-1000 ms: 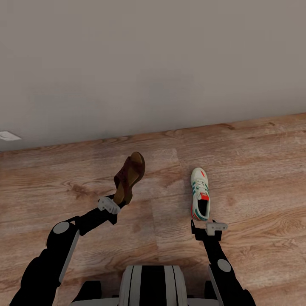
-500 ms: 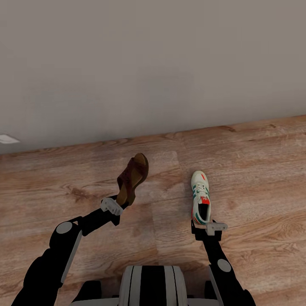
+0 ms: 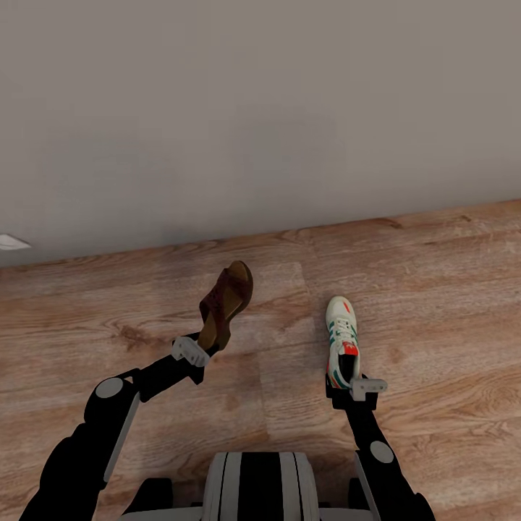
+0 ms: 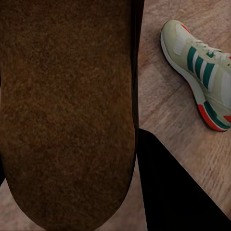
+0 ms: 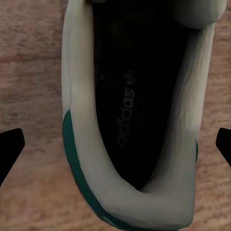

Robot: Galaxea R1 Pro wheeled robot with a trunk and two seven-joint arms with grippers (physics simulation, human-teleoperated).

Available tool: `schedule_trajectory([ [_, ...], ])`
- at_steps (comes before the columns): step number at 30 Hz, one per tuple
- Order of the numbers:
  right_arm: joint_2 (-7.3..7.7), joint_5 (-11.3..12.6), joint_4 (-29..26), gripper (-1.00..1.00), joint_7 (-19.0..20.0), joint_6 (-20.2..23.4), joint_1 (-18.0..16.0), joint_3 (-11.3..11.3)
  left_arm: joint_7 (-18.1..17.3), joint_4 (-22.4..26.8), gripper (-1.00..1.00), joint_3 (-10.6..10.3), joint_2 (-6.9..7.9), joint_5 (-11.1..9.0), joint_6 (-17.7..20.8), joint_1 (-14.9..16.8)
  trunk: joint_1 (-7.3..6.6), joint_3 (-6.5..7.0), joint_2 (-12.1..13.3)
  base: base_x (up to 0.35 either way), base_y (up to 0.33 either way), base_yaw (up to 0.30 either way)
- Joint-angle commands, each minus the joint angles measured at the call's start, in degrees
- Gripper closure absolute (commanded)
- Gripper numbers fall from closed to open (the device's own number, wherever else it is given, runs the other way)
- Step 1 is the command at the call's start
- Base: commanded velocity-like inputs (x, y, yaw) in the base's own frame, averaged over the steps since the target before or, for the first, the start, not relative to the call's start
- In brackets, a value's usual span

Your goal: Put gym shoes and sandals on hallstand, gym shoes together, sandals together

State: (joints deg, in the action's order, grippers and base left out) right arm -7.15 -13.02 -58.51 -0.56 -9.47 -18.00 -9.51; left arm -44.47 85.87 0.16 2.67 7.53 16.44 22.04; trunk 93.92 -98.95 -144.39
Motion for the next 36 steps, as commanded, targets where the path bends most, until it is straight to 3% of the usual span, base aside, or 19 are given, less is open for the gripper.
schedule_trajectory([
  [1,-0.06,-0.6,0.03,-1.0,-0.06,-0.14,-0.02,-0.18,-0.35,0.08,1.0,0.02,0.01,0.34,0.26,0.02,-0.01,-0.03,-0.01,0.0,0.0,-0.015],
  [5,-0.06,-0.6,0.01,-1.0,-0.05,-0.13,-0.02,-0.24,-0.35,0.08,1.0,0.06,-0.03,0.36,0.26,0.02,0.07,-0.69,-0.05,0.0,0.0,-0.12],
  [26,-0.06,-0.6,-0.12,-1.0,-0.09,-0.15,-0.02,-0.25,-0.35,0.08,1.0,0.11,0.0,0.32,0.26,0.02,0.07,-1.14,-0.05,0.0,0.0,-0.013],
  [31,-0.06,-0.6,-0.12,-1.0,-0.1,-0.11,-0.03,-0.25,-0.35,0.08,1.0,0.11,-0.01,0.3,0.26,0.03,0.2,-2.28,-0.12,0.0,0.0,0.0],
  [36,-0.06,-0.6,-0.12,-1.0,-0.06,-0.17,-0.04,-0.25,-0.3,0.08,1.0,0.08,-0.03,0.36,0.26,0.01,0.2,-2.29,-0.12,0.0,0.0,0.0],
])
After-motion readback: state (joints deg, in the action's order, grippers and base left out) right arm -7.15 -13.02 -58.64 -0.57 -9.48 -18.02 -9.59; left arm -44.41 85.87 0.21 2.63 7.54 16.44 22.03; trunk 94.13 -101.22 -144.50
